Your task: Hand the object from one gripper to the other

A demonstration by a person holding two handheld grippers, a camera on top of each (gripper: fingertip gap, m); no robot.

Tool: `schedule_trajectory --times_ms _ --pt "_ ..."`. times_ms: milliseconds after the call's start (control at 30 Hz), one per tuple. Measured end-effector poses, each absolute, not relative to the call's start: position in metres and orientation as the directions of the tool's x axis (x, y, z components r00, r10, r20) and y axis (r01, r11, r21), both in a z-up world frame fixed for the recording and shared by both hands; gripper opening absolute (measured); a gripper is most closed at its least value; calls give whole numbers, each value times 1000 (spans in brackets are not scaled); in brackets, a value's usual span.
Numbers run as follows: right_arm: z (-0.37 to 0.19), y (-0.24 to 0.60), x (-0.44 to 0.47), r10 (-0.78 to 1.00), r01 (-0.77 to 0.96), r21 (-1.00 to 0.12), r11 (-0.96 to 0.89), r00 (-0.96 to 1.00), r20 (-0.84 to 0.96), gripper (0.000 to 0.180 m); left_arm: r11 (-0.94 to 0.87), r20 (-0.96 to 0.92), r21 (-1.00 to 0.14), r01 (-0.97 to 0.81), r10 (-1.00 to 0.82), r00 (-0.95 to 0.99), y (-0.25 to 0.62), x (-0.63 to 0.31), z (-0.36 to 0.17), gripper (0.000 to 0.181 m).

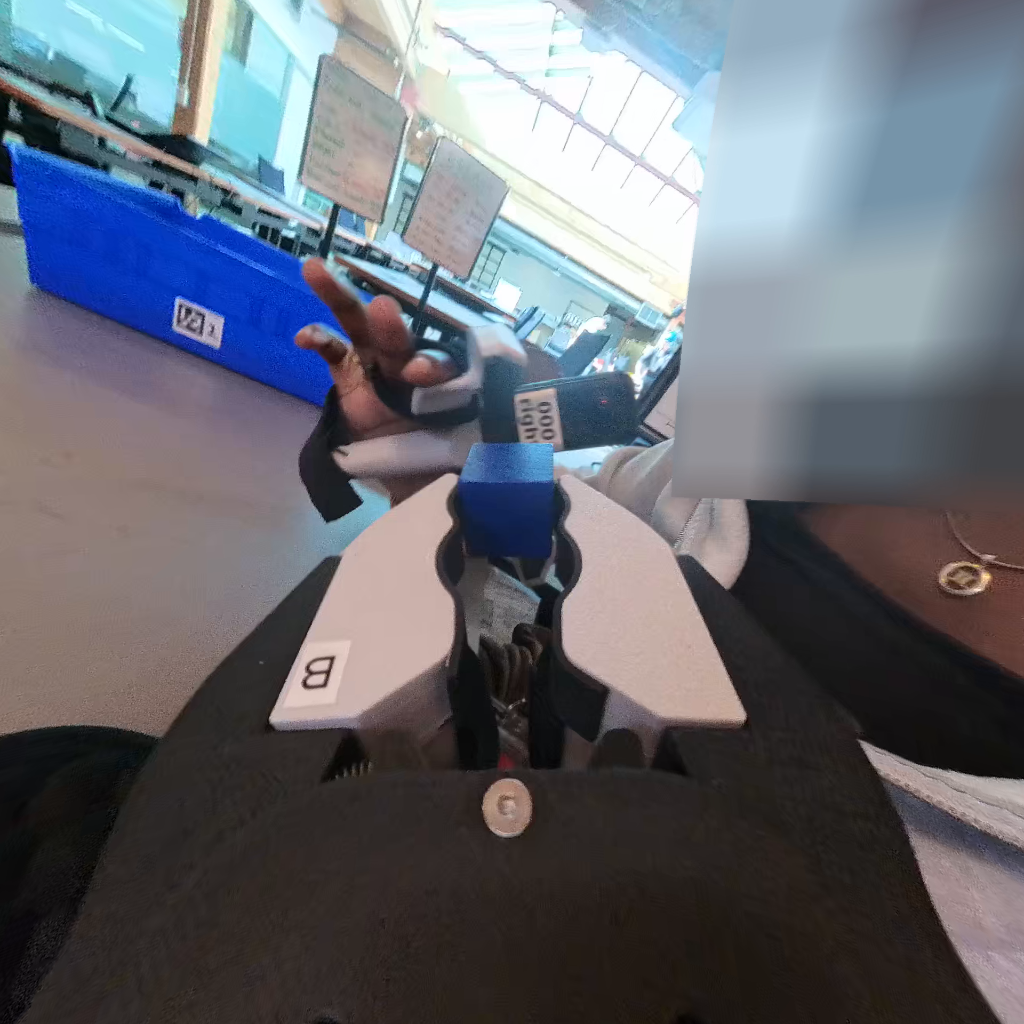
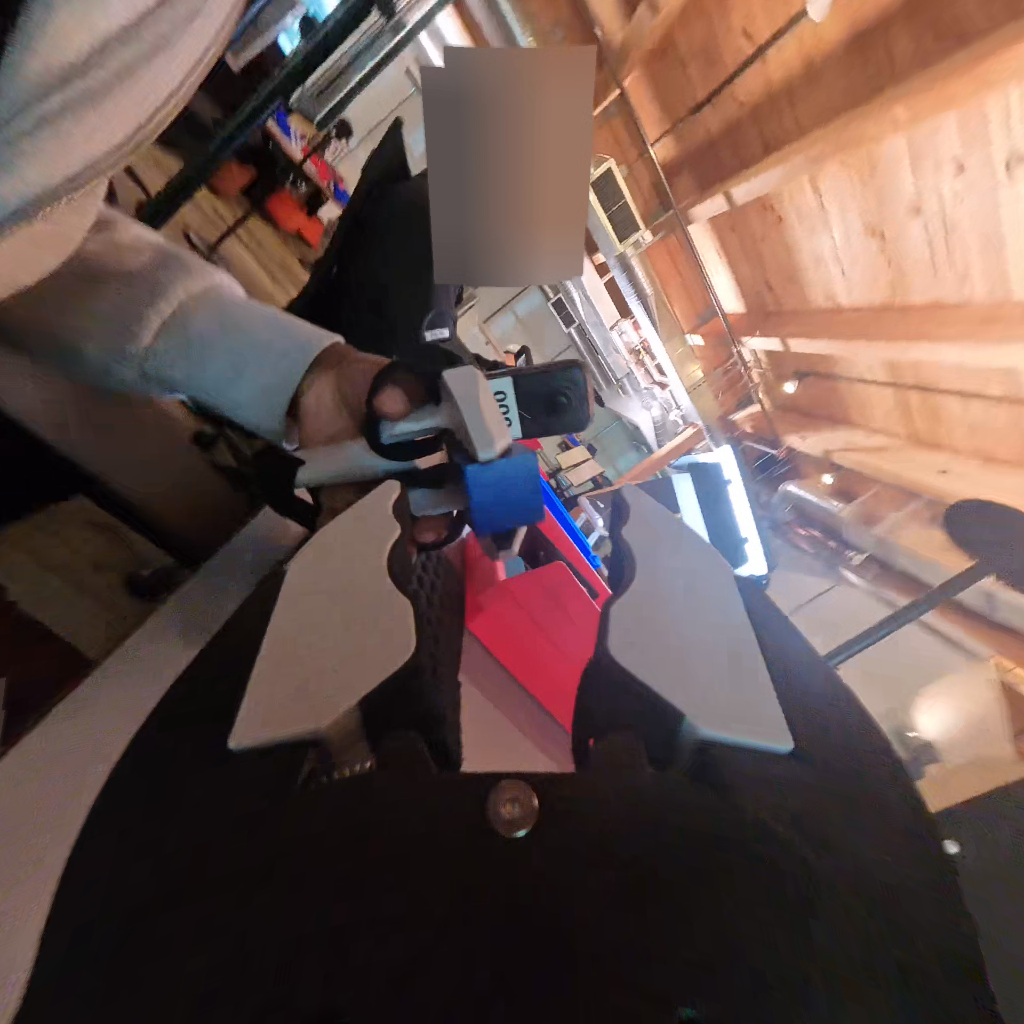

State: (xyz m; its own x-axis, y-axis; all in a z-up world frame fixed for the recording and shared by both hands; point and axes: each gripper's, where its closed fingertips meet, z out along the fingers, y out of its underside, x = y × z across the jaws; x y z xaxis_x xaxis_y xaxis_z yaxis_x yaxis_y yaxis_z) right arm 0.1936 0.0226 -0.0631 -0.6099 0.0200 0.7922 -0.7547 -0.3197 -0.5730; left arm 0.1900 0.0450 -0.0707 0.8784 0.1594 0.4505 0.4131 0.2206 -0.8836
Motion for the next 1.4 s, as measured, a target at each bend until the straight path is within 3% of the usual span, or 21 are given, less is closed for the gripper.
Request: schedule_trajectory --times_ms 133,200,267,333,433,467,533,600,667,800,900,967,1033,1133,1200,1300,1400 --pt "-76 18 202 2 -822 -493 -285 -514 857 55 141 469 -882 450 161 868 56 192 -84 29" --pt "-80 16 200 5 -844 -472 -254 -489 872 30 122 461 -887 445 167 872 59 193 -86 29" --pt "-80 15 198 15 -855 -469 -223 -484 875 29 134 450 -892 432 178 875 59 191 -85 28" --pt "-76 16 195 5 -814 -534 -228 -549 836 29 154 383 -921 357 198 903 56 189 -78 36" --pt "-65 19 182 -78 -571 -781 -254 -793 605 29 149 -1 -987 -67 402 916 39 181 -59 64" --pt "-63 20 180 -152 -423 -870 -254 -870 468 29 99 -167 -964 -245 490 855 32 180 -52 75" --pt "-65 20 179 -339 -72 -982 -172 -932 128 29 -106 -457 -866 -489 565 687 24 181 -49 78" --pt "-71 20 184 -488 200 -980 -22 -857 -164 29 -302 -657 -738 -603 523 543 25 182 -58 78" --pt "-75 18 186 -539 365 -927 85 -766 -351 28 -436 -773 -625 -647 463 435 27 179 -68 75" --pt "-81 17 184 -559 541 -811 223 -611 -561 28 -592 -881 -471 -654 361 307 36 169 -83 66" --pt "-87 16 189 -558 579 -756 305 -534 -635 28 -684 -924 -382 -621 297 241 39 158 -95 52" --pt "-92 15 191 -543 573 -749 332 -534 -648 33 -728 -943 -331 -600 272 190 39 152 -99 35" --pt "-92 14 189 -537 571 -756 320 -549 -641 41 -719 -923 -384 -579 317 218 39 150 -98 33" --pt "-80 12 180 -537 570 -800 188 -622 -569 54 -599 -786 -618 -510 492 375 35 147 -89 32" --pt "-65 14 170 -517 506 -862 -9 -741 -429 75 -445 -604 -797 -408 598 526 30 148 -82 32" --pt "-41 26 163 -364 182 -915 -361 -931 -42 92 -156 -220 -975 -156 639 737 25 152 -79 32" --pt "-46 28 179 -183 -300 -862 -408 -898 399 89 9 37 -999 38 533 846 24 165 -79 32"
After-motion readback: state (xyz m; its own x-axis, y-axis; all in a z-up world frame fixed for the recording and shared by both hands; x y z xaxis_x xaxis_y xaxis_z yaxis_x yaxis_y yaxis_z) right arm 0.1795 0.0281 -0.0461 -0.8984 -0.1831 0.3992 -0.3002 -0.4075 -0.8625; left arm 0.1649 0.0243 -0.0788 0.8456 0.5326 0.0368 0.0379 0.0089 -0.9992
